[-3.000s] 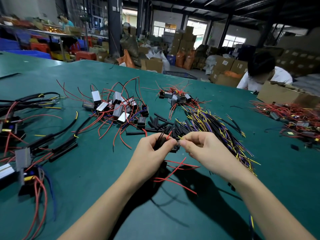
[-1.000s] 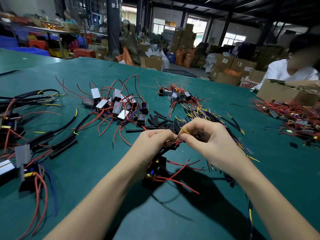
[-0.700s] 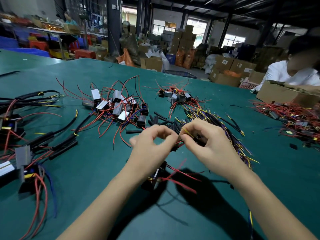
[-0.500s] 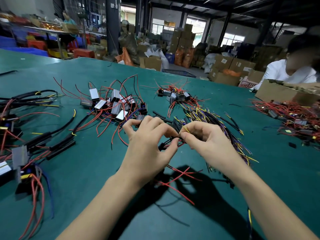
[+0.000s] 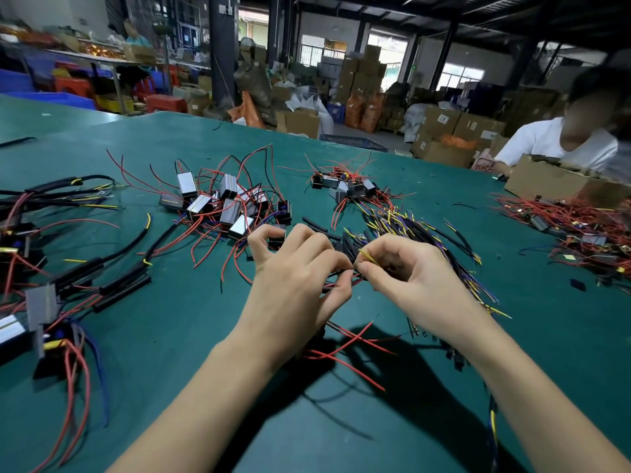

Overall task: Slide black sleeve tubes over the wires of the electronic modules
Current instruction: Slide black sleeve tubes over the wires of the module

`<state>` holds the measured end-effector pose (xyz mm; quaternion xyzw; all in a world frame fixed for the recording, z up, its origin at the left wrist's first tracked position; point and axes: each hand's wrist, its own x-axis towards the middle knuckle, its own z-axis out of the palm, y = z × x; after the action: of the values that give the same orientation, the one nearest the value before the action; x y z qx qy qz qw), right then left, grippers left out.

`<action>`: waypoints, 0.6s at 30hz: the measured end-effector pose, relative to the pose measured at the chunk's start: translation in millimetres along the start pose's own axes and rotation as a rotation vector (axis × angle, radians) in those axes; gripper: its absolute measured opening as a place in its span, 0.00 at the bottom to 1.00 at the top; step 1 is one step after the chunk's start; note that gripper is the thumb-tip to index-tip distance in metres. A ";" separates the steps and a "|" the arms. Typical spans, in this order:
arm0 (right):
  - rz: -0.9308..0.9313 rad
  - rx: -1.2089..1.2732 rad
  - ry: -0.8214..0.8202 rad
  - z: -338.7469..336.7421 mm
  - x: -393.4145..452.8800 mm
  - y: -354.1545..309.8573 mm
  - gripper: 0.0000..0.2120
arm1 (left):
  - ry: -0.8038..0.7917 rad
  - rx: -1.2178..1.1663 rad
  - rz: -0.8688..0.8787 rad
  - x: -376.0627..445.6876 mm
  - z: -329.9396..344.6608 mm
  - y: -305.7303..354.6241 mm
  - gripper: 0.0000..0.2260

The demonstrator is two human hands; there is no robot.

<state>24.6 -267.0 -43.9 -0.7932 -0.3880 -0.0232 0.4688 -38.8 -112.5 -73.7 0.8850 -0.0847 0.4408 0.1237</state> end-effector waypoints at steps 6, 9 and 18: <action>-0.182 -0.194 0.009 -3.6 0.6 2.6 0.04 | -0.190 -0.277 -0.220 2.6 -1.1 2.4 0.07; -0.369 -0.356 0.059 0.7 0.0 6.8 0.02 | -0.281 -0.587 -0.409 4.9 -0.8 0.9 0.06; -0.267 -0.163 0.109 2.8 -0.1 6.0 0.03 | -0.292 -0.857 -0.556 5.6 -0.8 0.6 0.08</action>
<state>27.5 -266.6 -49.8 -0.7676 -0.4609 -0.1597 0.4158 -36.2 -113.1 -68.7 0.7965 -0.0358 0.1893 0.5732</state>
